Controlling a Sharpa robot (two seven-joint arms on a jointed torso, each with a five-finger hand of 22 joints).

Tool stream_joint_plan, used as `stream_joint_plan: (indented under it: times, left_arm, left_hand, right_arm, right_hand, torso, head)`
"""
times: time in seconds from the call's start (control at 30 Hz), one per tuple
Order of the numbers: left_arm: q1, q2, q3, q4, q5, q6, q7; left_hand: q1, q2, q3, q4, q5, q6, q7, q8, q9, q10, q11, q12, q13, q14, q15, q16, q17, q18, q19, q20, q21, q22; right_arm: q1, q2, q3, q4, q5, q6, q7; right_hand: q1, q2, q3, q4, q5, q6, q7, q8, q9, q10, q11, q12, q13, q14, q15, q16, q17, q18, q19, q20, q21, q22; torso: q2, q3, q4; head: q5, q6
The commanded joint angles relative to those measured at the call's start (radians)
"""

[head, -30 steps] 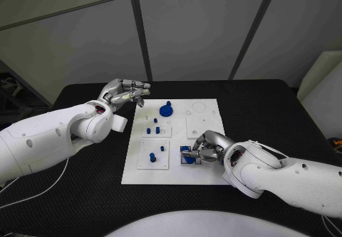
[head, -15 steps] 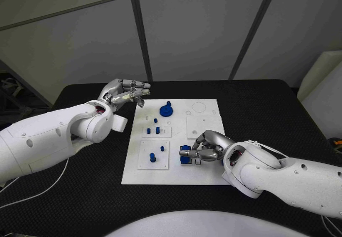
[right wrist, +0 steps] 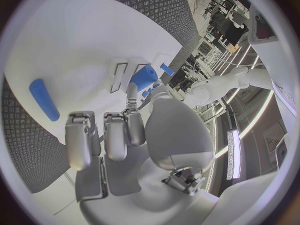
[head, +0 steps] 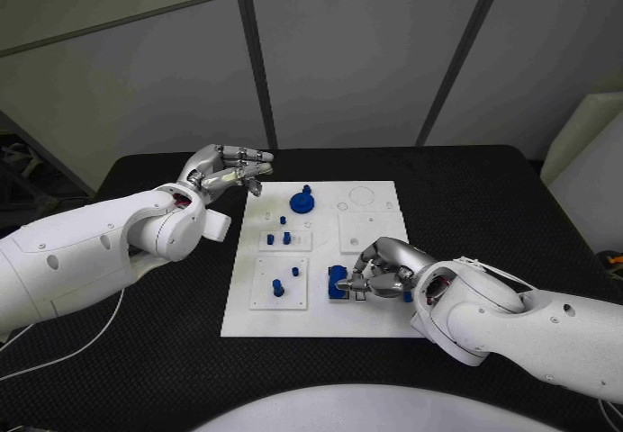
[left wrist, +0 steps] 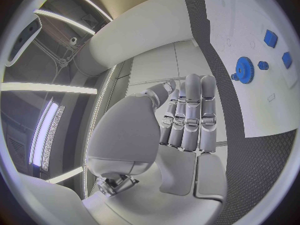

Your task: Assemble the parts on the task board

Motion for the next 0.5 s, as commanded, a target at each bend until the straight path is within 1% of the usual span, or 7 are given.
stream_joint_plan:
  times: [0.03,0.2,0.33,0.5]
  left_arm:
    - [0.001,0.002,0.001,0.001,0.002,0.005,0.005]
    - [0.001,0.001,0.001,0.001,0.002,0.005,0.005]
    - [0.001,-0.001,0.001,0.002,0.002,0.004,0.005]
    - [0.001,-0.001,0.001,0.002,0.002,0.004,0.005]
  left_hand:
    - [-0.001,0.011,-0.008,-0.001,-0.002,-0.001,0.007,0.004,-0.002,-0.009,-0.001,0.003,0.002,-0.004,0.000,-0.005,-0.001,-0.017,-0.005,0.003,-0.002,-0.001]
    - [-0.001,0.011,-0.008,-0.001,-0.002,-0.001,0.007,0.004,-0.002,-0.009,-0.001,0.003,0.002,-0.004,0.000,-0.005,-0.001,-0.017,-0.005,0.003,-0.002,-0.001]
    - [-0.001,0.011,-0.008,-0.001,-0.002,-0.001,0.007,0.004,-0.002,-0.009,-0.001,0.003,0.002,-0.004,0.000,-0.005,-0.001,-0.017,-0.005,0.003,-0.002,-0.001]
    - [-0.001,0.011,-0.008,-0.001,-0.002,-0.001,0.007,0.004,-0.002,-0.009,-0.001,0.003,0.002,-0.004,0.000,-0.005,-0.001,-0.017,-0.005,0.003,-0.002,-0.001]
  right_arm:
    - [0.001,0.004,0.000,-0.001,-0.033,0.001,0.013]
    - [0.001,0.012,0.000,-0.010,-0.054,0.021,-0.003]
    - [0.001,0.016,0.000,-0.015,-0.078,0.026,-0.019]
    - [0.001,0.016,0.000,-0.018,-0.097,0.038,-0.025]
  right_hand:
    - [0.030,0.002,0.000,-0.012,0.011,0.001,-0.010,0.005,0.004,0.023,-0.007,0.002,0.116,0.083,-0.007,-0.001,0.154,-0.015,0.107,-0.007,0.003,0.263]
    - [0.080,0.009,0.003,-0.038,0.023,0.002,-0.011,0.006,0.009,0.024,-0.009,0.000,0.117,0.083,-0.008,-0.001,0.154,-0.015,0.107,-0.008,0.003,0.263]
    - [0.122,0.028,0.018,-0.058,0.000,0.005,-0.015,0.006,0.011,0.025,-0.012,0.001,0.119,0.083,-0.010,-0.001,0.155,-0.015,0.107,-0.010,0.003,0.263]
    - [0.164,0.033,0.030,-0.081,-0.007,0.008,-0.019,0.005,0.013,0.026,-0.015,0.003,0.122,0.083,-0.013,0.000,0.156,-0.015,0.107,-0.012,0.003,0.263]
  torso:
    - [0.000,-0.0010,0.0021]
    - [0.001,-0.0014,0.0031]
    - [0.001,-0.0011,0.0021]
    - [0.001,-0.0009,0.0013]
  head:
    - [-0.003,0.001]
    - [-0.003,0.000]
    - [-0.002,-0.001]
    - [-0.001,-0.003]
